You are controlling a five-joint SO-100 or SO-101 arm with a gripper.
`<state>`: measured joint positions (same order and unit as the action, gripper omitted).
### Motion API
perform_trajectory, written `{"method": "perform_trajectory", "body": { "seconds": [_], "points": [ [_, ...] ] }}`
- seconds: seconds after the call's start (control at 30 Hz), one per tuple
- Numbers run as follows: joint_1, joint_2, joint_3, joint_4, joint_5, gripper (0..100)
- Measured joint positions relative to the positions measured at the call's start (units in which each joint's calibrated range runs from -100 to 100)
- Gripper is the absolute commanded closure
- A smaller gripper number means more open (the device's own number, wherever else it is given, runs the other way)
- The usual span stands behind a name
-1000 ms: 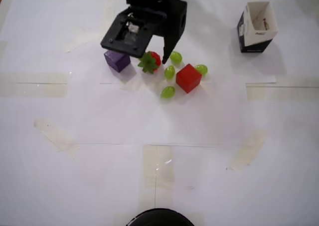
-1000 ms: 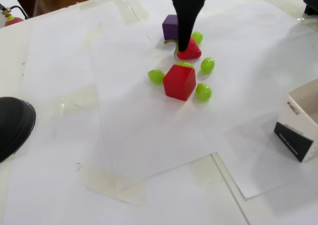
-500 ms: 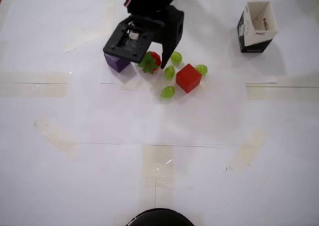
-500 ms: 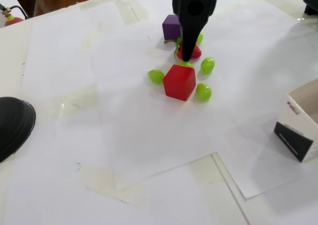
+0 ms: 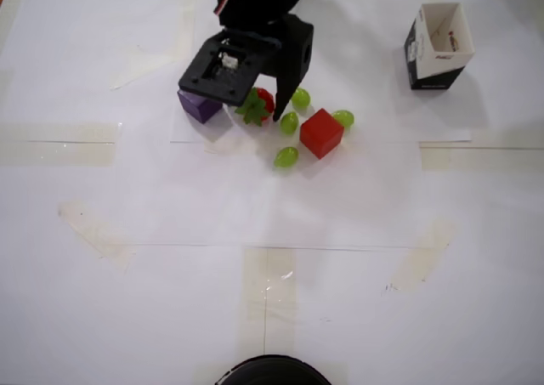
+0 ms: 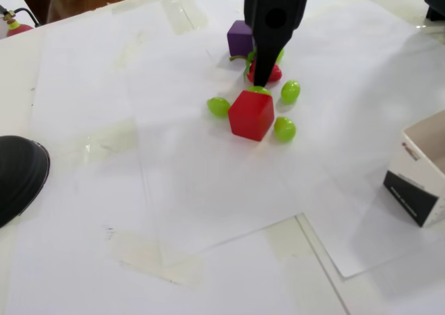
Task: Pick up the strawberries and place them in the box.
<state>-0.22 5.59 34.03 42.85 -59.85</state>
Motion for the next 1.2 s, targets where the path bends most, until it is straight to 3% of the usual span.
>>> {"method": "perform_trajectory", "body": {
  "seconds": [0.23, 0.57, 0.7, 0.87, 1.2],
  "points": [
    [0.15, -0.09, 0.0, -0.55, 0.24, 91],
    [-0.15, 0.09, -0.54, 0.71, 1.32, 92],
    [-0.52, 0.18, -1.63, 2.13, 2.93, 80],
    [-0.67, 0.18, -4.07, 3.79, 5.23, 74],
    [-3.52, -12.63, -8.69, 25.77, 6.45, 68]
  ]
}}
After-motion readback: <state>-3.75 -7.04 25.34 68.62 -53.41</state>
